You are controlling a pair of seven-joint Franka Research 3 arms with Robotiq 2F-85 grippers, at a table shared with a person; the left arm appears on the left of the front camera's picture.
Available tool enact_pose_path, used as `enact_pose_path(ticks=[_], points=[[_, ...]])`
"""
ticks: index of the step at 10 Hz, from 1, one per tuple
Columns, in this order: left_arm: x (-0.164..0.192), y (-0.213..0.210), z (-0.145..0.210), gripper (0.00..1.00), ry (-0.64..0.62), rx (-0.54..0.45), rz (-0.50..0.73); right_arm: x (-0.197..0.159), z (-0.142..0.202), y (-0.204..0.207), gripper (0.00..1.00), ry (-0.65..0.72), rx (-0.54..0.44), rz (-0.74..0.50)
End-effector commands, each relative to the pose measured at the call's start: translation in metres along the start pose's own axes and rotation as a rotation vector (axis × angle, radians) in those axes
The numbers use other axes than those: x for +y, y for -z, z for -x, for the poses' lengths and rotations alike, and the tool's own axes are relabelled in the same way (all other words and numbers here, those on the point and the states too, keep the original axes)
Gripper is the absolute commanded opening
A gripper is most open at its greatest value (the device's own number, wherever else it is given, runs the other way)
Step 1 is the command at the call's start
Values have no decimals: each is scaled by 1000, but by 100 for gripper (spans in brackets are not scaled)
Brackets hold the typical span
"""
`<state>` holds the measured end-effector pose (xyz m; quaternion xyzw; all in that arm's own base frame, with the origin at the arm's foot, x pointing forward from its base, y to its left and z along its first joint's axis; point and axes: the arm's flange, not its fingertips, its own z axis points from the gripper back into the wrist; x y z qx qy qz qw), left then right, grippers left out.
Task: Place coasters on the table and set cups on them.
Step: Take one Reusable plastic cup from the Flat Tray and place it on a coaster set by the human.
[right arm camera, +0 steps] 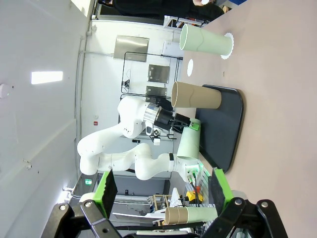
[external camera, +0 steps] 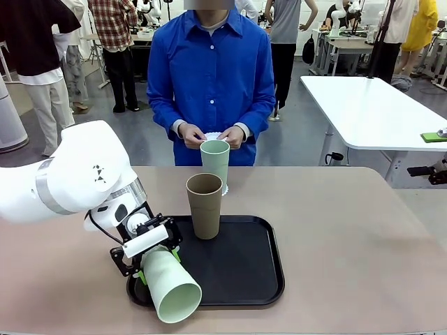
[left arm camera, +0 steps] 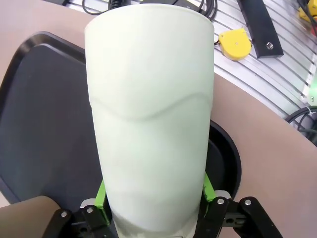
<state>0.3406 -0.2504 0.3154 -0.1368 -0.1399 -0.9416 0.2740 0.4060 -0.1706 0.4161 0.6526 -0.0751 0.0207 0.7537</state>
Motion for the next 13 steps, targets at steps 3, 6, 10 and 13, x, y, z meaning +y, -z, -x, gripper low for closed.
enact_pose_path(ticks=[3,6,10,13], points=[[-2,-16,-10,0,-54,-55,-26,2,2,0,100,-5,1,-7],[-17,-70,-23,68,-333,-442,-222,2,2,0,100,-5,1,-7],[-81,-187,-23,68,-586,-722,-591,2,2,0,100,-5,1,-7],[-142,-236,63,68,-728,-842,-818,2,2,0,100,-5,1,-7]])
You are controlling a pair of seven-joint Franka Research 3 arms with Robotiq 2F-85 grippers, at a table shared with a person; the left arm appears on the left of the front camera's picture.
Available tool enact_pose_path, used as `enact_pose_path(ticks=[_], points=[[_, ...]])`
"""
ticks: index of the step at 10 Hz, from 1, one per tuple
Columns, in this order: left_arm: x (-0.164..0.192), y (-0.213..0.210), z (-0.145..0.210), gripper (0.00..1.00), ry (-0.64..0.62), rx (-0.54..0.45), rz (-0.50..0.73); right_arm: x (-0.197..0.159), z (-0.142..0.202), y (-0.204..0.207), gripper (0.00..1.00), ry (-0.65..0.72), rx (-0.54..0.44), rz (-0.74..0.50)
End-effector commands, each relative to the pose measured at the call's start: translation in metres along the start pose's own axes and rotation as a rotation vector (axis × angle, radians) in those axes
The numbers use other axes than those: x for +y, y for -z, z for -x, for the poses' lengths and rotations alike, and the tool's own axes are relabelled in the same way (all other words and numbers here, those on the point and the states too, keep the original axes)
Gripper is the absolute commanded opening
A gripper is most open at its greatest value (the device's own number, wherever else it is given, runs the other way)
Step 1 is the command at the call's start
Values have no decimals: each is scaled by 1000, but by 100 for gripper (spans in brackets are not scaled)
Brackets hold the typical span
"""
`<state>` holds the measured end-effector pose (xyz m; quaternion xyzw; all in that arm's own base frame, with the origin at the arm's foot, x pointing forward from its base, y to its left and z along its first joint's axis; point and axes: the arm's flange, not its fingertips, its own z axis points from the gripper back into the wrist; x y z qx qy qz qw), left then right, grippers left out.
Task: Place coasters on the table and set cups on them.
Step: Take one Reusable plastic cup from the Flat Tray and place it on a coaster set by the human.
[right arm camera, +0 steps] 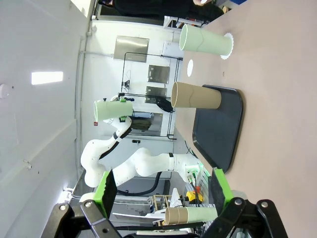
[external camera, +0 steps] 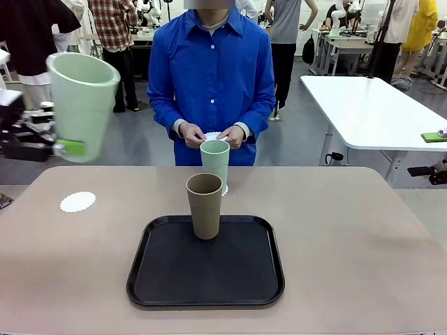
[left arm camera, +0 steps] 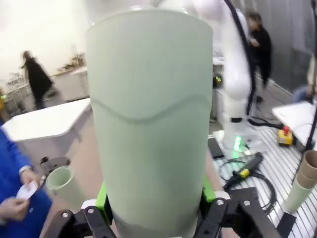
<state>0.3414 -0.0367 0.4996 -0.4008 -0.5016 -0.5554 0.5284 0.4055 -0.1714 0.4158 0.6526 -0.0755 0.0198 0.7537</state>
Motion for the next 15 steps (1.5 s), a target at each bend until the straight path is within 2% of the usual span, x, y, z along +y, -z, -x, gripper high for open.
enact_pose_path(ticks=[1,4,5,6,10,11,12,13,15], points=[[27,-33,31,68,-64,-91,-47,2,1,1,100,-6,3,-7],[63,-80,67,68,-188,-116,-71,2,1,1,100,-6,3,-7],[63,-81,76,68,-190,-75,-40,2,1,1,100,-6,3,-7],[46,-76,70,68,-182,-95,-91,2,1,1,100,-6,3,-7],[46,-76,70,68,-182,-95,-91,2,1,1,100,-6,3,-7],[52,-77,73,80,-189,-94,-77,2,1,1,100,-6,3,-7],[102,-101,85,80,-265,-164,-112,2,1,1,100,-6,3,-7],[133,-126,98,80,-324,-244,-83,2,1,1,100,-6,3,-7],[165,-150,137,80,-263,-271,10,2,1,1,100,-6,3,-7]])
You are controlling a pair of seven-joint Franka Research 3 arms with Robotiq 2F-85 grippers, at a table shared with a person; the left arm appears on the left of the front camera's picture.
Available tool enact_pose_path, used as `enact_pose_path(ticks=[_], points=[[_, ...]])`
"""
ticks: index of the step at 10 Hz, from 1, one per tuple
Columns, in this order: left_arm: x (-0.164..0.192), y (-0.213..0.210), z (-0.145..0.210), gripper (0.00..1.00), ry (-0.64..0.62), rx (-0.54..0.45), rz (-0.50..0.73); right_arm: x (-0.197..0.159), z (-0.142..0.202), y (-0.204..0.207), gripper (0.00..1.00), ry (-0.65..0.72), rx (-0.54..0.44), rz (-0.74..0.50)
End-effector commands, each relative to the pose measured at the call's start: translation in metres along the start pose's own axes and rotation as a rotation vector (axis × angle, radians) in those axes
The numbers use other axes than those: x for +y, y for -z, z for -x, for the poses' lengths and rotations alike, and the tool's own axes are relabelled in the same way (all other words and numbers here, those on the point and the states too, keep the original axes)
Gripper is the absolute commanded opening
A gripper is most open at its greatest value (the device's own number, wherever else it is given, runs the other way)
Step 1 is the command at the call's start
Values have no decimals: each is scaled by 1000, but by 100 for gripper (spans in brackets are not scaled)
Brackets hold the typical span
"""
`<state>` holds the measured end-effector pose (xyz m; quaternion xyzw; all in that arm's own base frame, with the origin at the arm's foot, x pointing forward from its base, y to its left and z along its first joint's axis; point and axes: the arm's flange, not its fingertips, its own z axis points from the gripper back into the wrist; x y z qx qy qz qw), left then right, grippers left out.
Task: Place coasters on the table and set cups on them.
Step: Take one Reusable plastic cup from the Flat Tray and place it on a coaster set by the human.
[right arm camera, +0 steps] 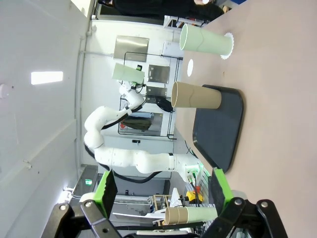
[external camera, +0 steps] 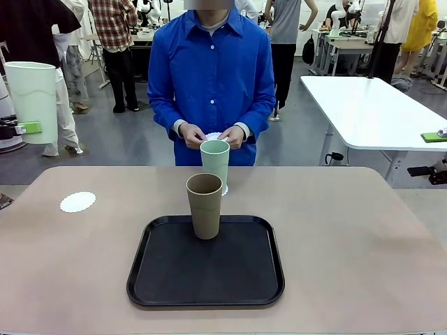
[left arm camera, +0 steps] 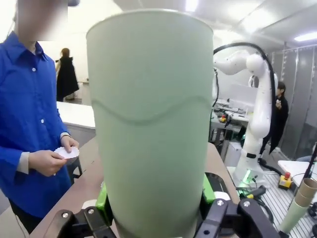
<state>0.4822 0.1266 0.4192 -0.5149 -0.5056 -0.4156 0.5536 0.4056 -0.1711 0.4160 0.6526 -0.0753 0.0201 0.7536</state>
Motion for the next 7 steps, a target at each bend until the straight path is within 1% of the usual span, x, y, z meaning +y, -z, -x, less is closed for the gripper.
enact_pose_path(ticks=[1,3,4,5,6,7], points=[[48,-25,21,80,38,1,62,2,1,1,100,-6,3,-7],[59,-36,43,80,107,60,33,2,1,1,100,-6,3,-7],[59,-38,46,80,157,68,26,2,1,1,100,-6,3,-7],[58,-39,49,80,222,78,12,2,1,1,100,-6,3,-7],[57,-38,50,80,255,79,-10,2,1,1,100,-6,3,-7],[46,-35,42,80,276,58,-78,2,1,1,100,-6,3,-7]])
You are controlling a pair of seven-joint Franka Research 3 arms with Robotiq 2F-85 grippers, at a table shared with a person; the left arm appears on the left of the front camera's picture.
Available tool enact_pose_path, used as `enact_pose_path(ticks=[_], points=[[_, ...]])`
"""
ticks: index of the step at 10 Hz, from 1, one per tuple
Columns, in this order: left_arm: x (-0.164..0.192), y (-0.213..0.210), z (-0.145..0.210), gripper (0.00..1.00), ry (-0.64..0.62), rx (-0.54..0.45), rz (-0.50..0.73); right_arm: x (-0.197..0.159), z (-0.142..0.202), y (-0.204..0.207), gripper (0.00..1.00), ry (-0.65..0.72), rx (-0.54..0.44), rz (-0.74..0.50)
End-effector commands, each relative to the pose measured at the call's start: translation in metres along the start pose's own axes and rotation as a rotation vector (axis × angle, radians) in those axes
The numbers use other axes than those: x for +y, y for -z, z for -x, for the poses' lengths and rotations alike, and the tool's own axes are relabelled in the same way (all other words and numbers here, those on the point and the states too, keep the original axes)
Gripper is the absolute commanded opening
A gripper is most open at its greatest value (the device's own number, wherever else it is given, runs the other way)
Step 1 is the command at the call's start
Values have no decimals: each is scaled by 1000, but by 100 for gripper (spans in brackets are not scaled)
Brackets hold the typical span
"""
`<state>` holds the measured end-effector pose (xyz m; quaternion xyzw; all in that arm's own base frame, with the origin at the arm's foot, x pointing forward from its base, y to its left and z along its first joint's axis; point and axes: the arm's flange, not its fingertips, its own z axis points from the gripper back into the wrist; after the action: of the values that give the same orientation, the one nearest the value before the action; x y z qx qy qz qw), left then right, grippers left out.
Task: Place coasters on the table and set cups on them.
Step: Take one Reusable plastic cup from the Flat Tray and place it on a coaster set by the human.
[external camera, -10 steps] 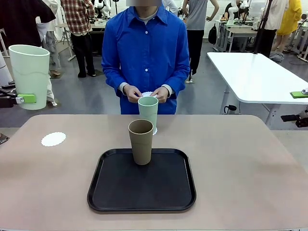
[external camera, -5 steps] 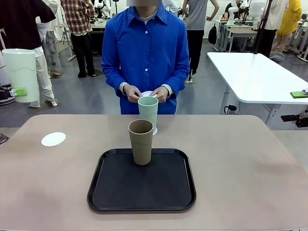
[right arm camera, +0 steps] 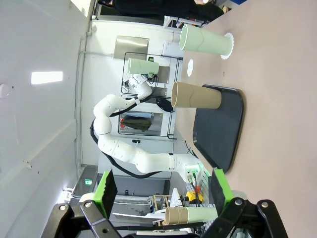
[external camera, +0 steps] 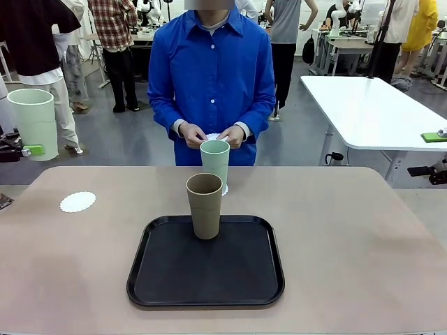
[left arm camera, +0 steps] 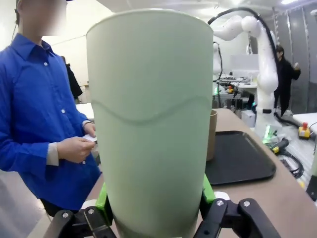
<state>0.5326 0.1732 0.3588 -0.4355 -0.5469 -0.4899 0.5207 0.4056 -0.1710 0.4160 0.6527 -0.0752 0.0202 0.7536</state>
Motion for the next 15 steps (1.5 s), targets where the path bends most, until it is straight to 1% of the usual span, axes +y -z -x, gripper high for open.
enact_pose_path(ticks=[1,4,5,6,7,8,9,10,11,13,15], points=[[2,2,4,80,-37,-7,24,2,1,1,100,-6,2,-7],[2,2,4,80,-37,-7,24,2,1,1,100,-6,2,-7],[-1,3,6,81,-18,-3,6,2,1,1,100,-6,2,-7],[4,4,30,81,-26,-31,12,2,1,1,100,-6,2,-7],[11,5,43,81,-28,-52,9,2,1,1,100,-6,2,-7],[8,5,54,81,-1,-52,9,2,1,1,100,-6,2,-7],[6,8,60,81,36,-40,13,2,1,1,100,-6,2,-7],[8,10,69,81,29,-28,11,2,1,1,100,-6,2,-7],[14,12,78,81,-11,-8,9,2,1,1,100,-6,2,-7],[18,15,97,81,-21,31,2,2,1,1,100,-6,2,-7],[25,21,119,81,-86,86,-15,2,1,1,100,-6,2,-7]])
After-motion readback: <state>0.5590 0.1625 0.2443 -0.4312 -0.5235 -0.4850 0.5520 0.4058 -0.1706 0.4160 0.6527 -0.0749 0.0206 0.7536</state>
